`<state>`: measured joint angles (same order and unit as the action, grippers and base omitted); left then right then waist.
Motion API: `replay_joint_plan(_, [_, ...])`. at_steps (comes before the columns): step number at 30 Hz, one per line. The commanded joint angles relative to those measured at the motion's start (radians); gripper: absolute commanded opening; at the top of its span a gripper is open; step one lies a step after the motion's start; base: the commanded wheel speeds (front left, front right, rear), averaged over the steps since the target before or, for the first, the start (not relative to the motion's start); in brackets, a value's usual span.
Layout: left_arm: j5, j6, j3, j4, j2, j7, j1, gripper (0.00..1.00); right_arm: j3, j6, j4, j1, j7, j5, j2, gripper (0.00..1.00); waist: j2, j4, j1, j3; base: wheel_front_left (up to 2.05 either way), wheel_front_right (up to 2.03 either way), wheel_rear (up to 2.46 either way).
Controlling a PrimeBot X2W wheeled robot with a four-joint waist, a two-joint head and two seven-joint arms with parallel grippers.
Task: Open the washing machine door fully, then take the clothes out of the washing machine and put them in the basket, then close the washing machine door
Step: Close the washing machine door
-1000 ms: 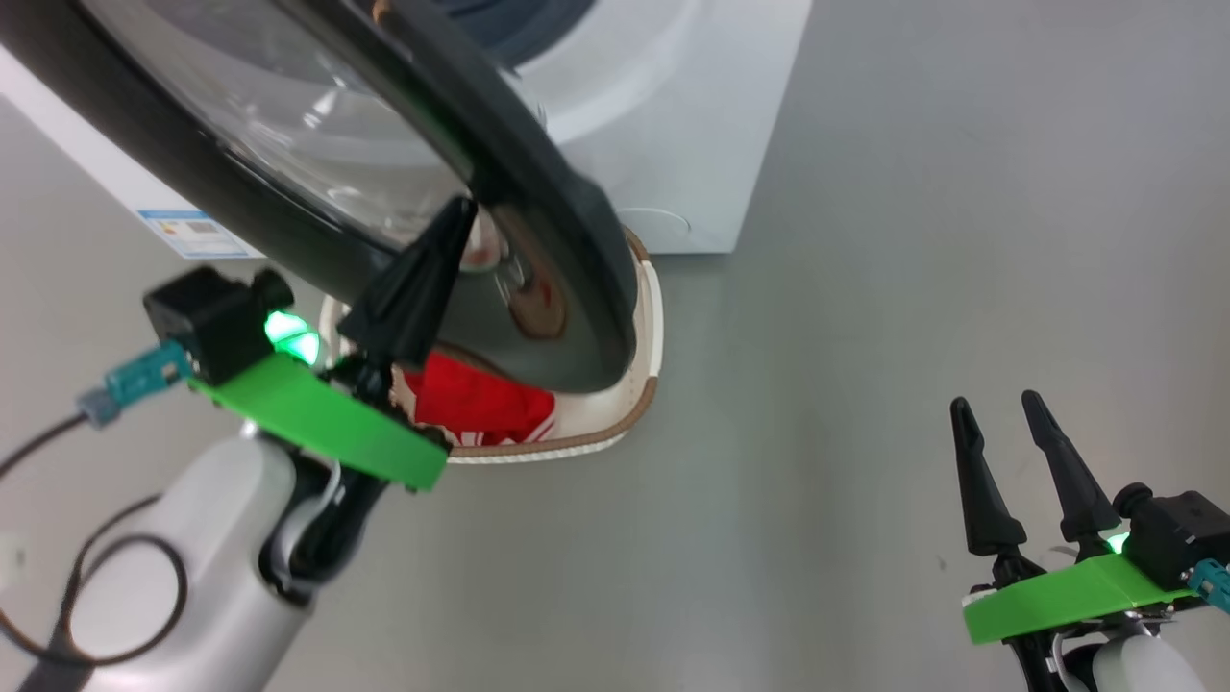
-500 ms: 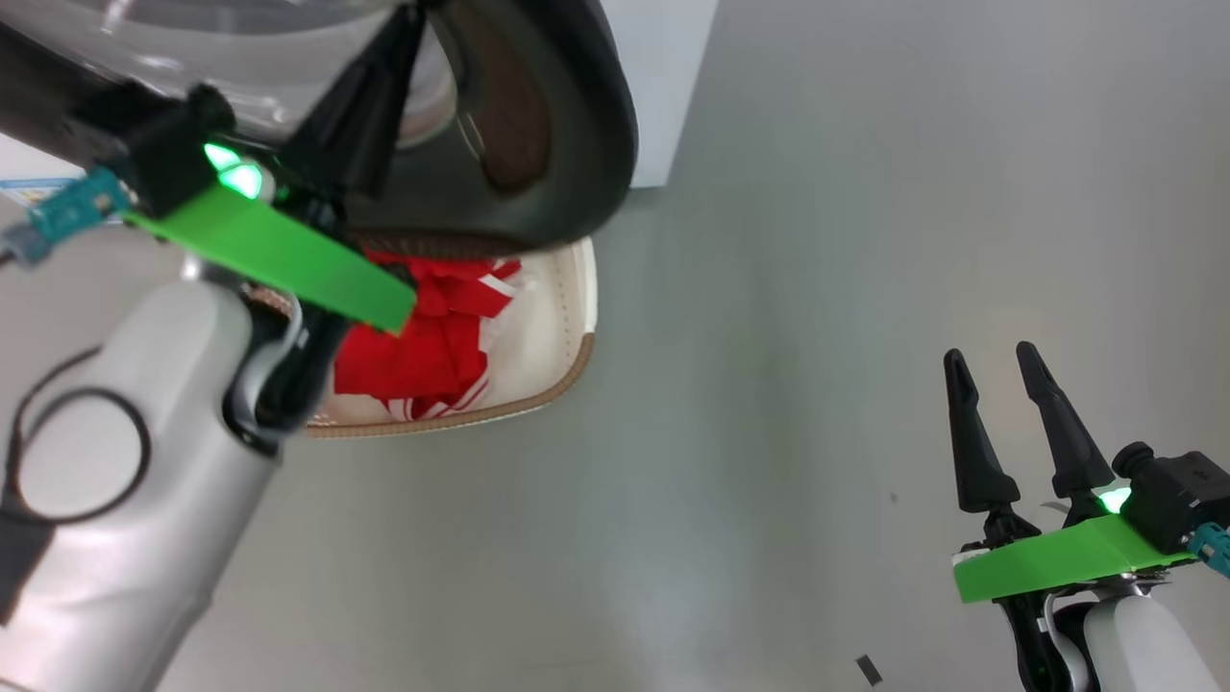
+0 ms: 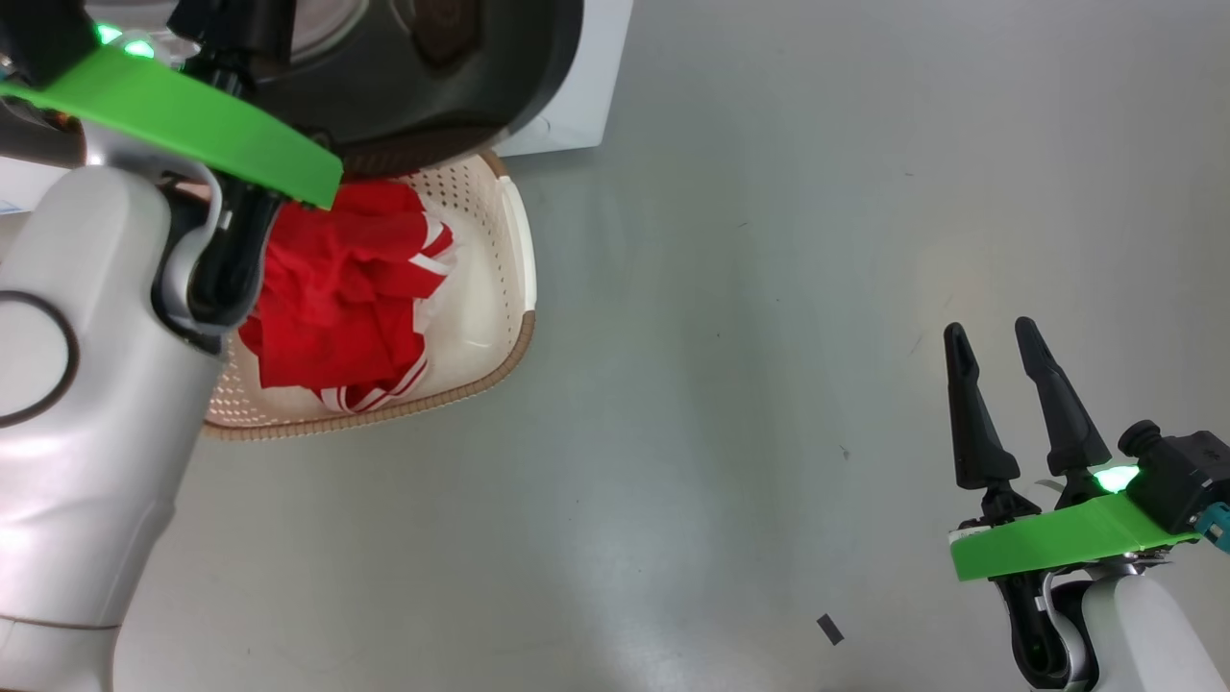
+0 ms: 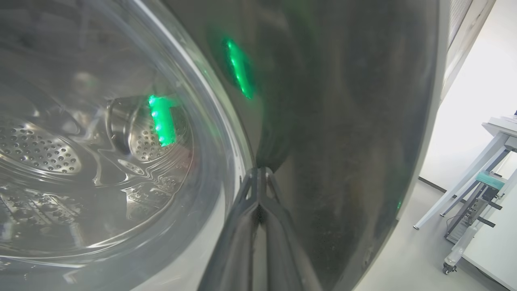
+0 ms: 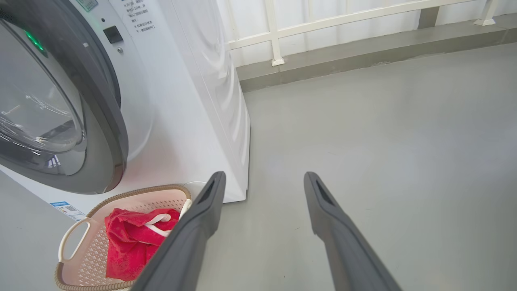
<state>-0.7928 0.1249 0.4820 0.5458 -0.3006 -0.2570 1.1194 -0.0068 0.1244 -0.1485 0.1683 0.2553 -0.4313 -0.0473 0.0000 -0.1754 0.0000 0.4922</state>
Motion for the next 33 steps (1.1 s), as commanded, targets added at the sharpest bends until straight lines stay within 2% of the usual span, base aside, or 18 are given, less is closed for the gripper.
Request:
replay_joint_plan(1, [0.015, 0.006, -0.028, -0.016, -0.027, -0.005, 0.035, 0.0, 0.024, 0.006, 0.022, 0.012, 0.006, -0.003, -0.003, 1.0, 0.0, -0.004, 0.0, 0.002, 0.0, 0.0, 0.0])
replay_joint_plan(12, [0.032, 0.006, -0.027, -0.015, -0.014, -0.005, -0.023, 0.0, 0.008, 0.006, 0.018, 0.003, 0.006, 0.013, -0.003, 1.0, 0.0, 0.02, 0.0, -0.038, 0.0, 0.0, 0.0])
replay_joint_plan(25, [0.074, 0.006, -0.149, -0.081, 0.042, -0.005, -0.336, 0.0, -0.007, 0.006, 0.003, -0.051, 0.006, 0.063, -0.024, 1.0, 0.0, 0.108, 0.0, -0.169, 0.0, 0.0, 0.0])
replay_joint_plan(30, [0.088, 0.006, -0.202, -0.093, 0.063, -0.005, -0.46, 0.19, -0.009, 0.006, -0.002, -0.083, 0.006, 0.063, -0.039, 1.0, 0.0, 0.139, 0.0, -0.221, 0.0, 0.0, 0.0])
replay_joint_plan(33, [0.107, 0.006, -0.217, -0.098, 0.065, -0.005, -0.519, 0.38, -0.009, 0.006, -0.005, -0.099, 0.006, 0.062, -0.047, 1.0, 0.0, 0.155, 0.0, -0.245, 0.0, 0.0, 0.0])
